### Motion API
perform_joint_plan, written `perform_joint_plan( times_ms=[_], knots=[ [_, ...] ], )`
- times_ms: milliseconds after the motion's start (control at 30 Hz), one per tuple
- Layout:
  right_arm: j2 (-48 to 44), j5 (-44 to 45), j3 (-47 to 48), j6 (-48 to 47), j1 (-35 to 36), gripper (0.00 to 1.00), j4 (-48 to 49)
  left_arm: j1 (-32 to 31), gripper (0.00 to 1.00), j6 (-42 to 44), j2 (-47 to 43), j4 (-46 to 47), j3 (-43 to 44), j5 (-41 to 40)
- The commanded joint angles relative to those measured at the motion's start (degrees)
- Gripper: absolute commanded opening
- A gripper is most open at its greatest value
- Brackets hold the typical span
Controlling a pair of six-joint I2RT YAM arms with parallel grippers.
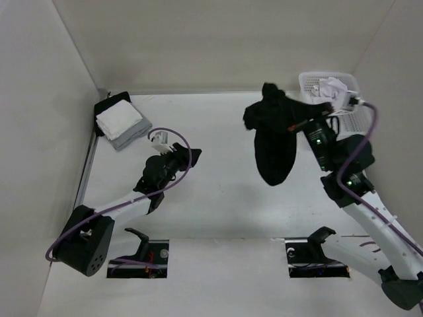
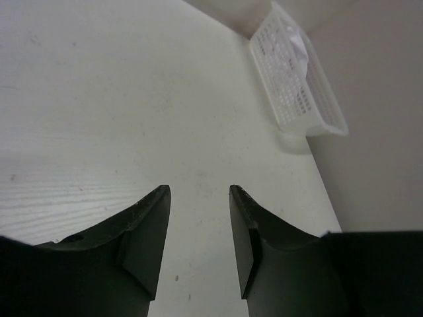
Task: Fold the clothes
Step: Move the tank top to the center of the board
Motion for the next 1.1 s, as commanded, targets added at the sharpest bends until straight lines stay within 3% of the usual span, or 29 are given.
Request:
perform_joint_plan(
  times_ms=[0,67,167,267,367,500,567,633,700,800,1067],
  knots=[
    [7.5,1.2,-11.1,7.5,3.3,0.06,3.2,3.2,0.39,-1.9,-3.5,-1.6,-1.5,-0.3],
    [13.1,0.9,-14.9,10.9,4.4,0.09,6.2,4.3,0.39,-2.2,-3.9,-2.7,-1.8,-0.3],
    [22.5,-0.9,-15.8,10.5,4.7,0.36,8.5,5.9,0.39,-2.6,-3.9,-4.8,-1.9,0.2],
    [22.8,0.5,-16.5,8.4,4.3,0.49,6.6,5.9,0.39,-2.6,-4.5,-7.0,-2.6,-0.3],
    [20.0,3.5,-18.8,5.2,4.7,0.47,4.5,5.5,0.39,-1.9,-5.7,-8.7,-3.7,-1.7],
    [18.6,5.2,-21.1,2.9,8.4,0.14,-5.1,4.2,0.35,-0.1,-5.8,-11.7,-4.1,-4.7],
    [18.9,6.3,-21.6,3.2,10.6,0.12,-9.5,3.0,0.31,0.2,-4.6,-13.3,-3.0,-6.3],
    [19.9,8.3,-22.3,3.3,13.7,0.19,-13.9,1.5,0.3,0.6,-3.4,-15.3,-1.6,-7.0],
    [20.8,10.4,-23.1,4.4,17.0,0.34,-15.7,-0.6,0.33,1.5,-1.2,-16.4,0.0,-8.4],
    [23.3,10.8,-23.4,5.0,21.3,0.46,-16.8,-2.8,0.36,2.2,3.6,-18.2,2.8,-10.7],
    [31.1,9.4,-20.9,7.1,27.4,0.58,-17.3,-4.1,0.46,2.7,12.5,-18.3,7.7,-13.3]
  ],
)
